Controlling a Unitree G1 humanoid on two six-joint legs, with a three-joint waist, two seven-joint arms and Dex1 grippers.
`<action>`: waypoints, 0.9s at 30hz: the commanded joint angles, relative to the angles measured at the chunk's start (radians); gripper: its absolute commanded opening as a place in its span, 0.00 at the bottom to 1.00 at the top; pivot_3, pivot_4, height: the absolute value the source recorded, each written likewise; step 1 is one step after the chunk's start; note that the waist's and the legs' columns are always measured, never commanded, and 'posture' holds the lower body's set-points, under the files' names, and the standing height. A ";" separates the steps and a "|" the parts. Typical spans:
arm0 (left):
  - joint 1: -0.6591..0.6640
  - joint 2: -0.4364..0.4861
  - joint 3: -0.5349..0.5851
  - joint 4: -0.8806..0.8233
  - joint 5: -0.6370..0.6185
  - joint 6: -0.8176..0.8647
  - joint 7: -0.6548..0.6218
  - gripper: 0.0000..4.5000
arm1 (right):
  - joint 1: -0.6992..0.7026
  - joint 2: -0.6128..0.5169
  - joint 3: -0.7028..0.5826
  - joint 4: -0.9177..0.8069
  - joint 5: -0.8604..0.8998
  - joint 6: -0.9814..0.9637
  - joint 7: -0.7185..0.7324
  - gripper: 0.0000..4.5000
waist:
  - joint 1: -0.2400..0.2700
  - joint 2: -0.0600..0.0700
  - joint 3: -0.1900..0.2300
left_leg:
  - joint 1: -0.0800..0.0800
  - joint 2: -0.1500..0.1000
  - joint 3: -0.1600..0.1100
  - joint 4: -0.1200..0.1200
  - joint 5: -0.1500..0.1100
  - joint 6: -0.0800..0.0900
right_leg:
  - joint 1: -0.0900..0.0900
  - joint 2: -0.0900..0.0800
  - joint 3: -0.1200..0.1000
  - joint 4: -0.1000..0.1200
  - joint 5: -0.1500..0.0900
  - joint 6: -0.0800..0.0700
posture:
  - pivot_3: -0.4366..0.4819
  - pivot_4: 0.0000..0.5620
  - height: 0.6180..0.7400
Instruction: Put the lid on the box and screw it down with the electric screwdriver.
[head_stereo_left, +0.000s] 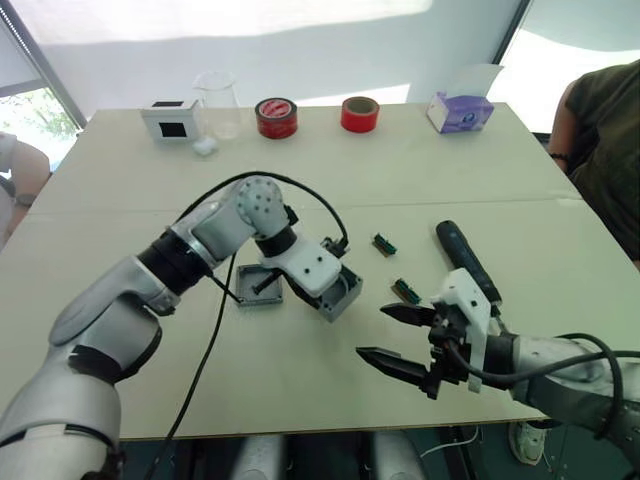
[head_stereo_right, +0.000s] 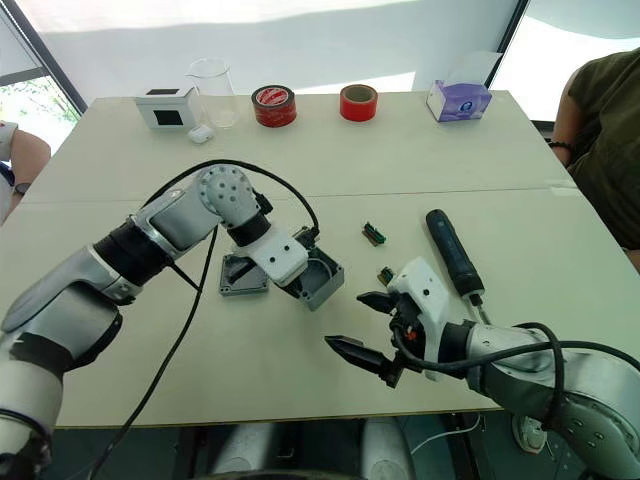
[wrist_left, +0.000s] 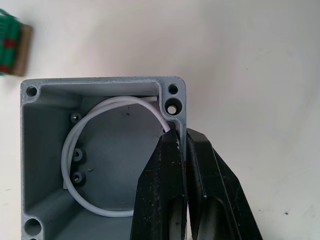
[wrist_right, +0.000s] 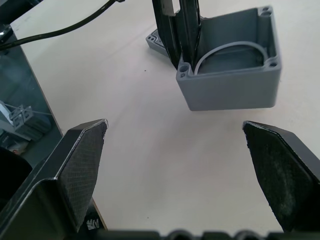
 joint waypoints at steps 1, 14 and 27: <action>-0.033 -0.017 -0.008 0.057 -0.011 -0.079 -0.003 0.01 | 0.008 -0.007 -0.022 -0.056 0.036 -0.023 -0.019 1.00 | 0.000 0.000 0.000 | 0.000 0.000 0.000 0.000 0.000 0.000 | 0.000 0.000 0.000 0.000 0.000 0.000 | 0.48 0.27 1.00; -0.055 -0.022 0.003 0.122 -0.028 -0.098 -0.003 0.70 | -0.087 -0.029 0.022 -0.043 0.114 -0.017 -0.091 1.00 | -0.001 0.000 0.000 | 0.000 0.000 0.000 0.001 0.000 0.000 | 0.000 0.001 0.000 0.000 0.000 0.000 | 0.48 0.27 1.00; -0.050 0.250 0.446 -0.160 -0.124 1.395 0.433 0.77 | -0.379 -0.039 0.084 0.048 0.094 -0.058 0.015 1.00 | -0.028 0.001 0.001 | -0.002 0.002 -0.002 0.010 -0.004 0.006 | -0.001 0.004 0.000 0.010 -0.003 0.004 | 0.48 0.27 1.00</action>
